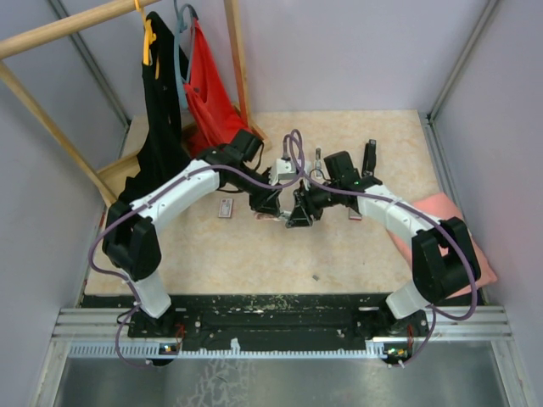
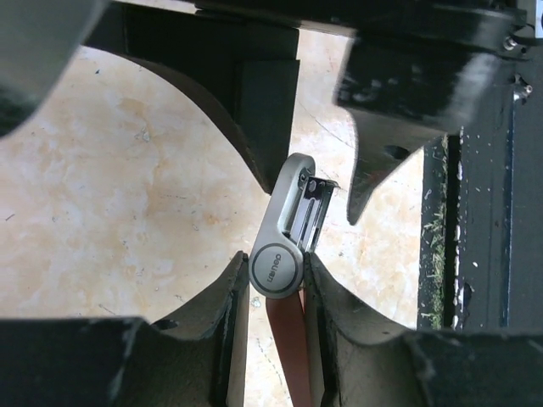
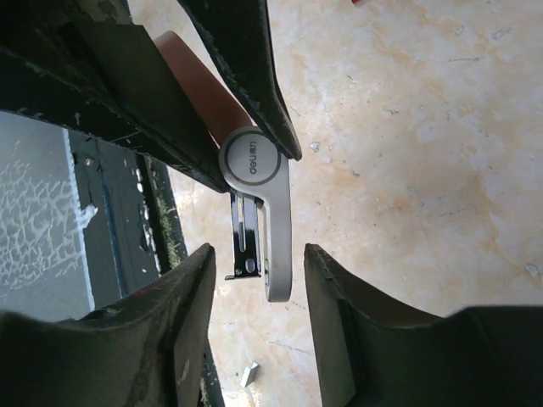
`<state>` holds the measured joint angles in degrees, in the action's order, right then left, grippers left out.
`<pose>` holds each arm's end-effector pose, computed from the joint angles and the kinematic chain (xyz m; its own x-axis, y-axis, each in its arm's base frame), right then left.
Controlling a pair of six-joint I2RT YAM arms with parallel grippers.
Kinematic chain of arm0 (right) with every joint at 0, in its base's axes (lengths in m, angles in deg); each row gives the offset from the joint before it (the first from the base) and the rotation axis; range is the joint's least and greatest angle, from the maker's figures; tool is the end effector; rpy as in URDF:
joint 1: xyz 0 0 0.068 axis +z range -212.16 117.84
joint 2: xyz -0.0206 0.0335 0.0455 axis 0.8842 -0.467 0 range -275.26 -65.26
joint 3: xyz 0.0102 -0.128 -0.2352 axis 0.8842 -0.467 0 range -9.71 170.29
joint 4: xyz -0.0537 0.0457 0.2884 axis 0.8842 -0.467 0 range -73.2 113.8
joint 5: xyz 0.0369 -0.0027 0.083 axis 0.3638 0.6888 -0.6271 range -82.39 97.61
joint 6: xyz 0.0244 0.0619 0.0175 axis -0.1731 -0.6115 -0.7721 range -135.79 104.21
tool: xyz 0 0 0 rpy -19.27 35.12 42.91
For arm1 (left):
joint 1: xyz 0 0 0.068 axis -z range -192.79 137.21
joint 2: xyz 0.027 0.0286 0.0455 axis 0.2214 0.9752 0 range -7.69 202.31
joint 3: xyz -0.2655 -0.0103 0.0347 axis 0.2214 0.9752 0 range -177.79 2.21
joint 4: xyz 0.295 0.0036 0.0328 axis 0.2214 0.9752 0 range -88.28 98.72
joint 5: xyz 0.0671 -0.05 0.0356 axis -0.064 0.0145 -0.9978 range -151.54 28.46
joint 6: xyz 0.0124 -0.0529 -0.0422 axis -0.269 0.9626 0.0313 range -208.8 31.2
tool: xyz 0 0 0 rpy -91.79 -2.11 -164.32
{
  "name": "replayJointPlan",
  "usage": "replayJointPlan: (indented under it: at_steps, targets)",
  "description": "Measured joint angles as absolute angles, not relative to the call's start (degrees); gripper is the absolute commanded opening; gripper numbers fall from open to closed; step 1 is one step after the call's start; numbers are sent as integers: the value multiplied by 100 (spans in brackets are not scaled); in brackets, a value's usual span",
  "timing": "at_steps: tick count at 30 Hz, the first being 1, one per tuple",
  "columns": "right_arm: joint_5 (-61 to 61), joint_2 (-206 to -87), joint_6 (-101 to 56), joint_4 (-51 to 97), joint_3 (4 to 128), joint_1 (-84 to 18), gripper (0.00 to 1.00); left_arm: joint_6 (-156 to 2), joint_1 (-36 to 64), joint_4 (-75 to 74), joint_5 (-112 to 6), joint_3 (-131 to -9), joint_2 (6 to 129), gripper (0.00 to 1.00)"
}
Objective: Unload the staples from the stapler
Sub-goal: Unload the staple at the center of the board.
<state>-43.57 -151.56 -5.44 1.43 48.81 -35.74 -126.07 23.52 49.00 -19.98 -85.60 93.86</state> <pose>0.2950 0.1949 0.2098 -0.5460 -0.3969 -0.7378 -0.8377 0.2724 0.4734 0.3138 -0.2764 0.2573 -0.1359 0.6621 -0.7370 0.9856 0.0146 -0.1686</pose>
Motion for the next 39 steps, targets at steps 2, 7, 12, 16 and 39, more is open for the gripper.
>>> replayJointPlan:
  at_steps: [2, 7, 12, 16, 39]
  targets:
    - [-4298, -15156, -529, 139, 4881, -3629, 62, -12542, 2370, 4800, -2095, -8525, 9376, 0]
    - [-4260, -15156, -483, 136, 4879, -3767, 74, -12332, 2420, 4513, -2403, -8494, 9367, 0]
    - [-4330, -15079, -422, 156, 4851, -4053, 77, -12175, 2446, 4291, -2711, -8424, 9362, 0]
    - [-4470, -14861, -443, 340, 4840, -4488, 77, -12159, 2405, 4400, -2956, -8247, 9362, 0]
    - [-3987, -14712, -778, 1190, 4691, -5281, 77, -12030, 2381, 3016, -4363, -7163, 9312, 0]
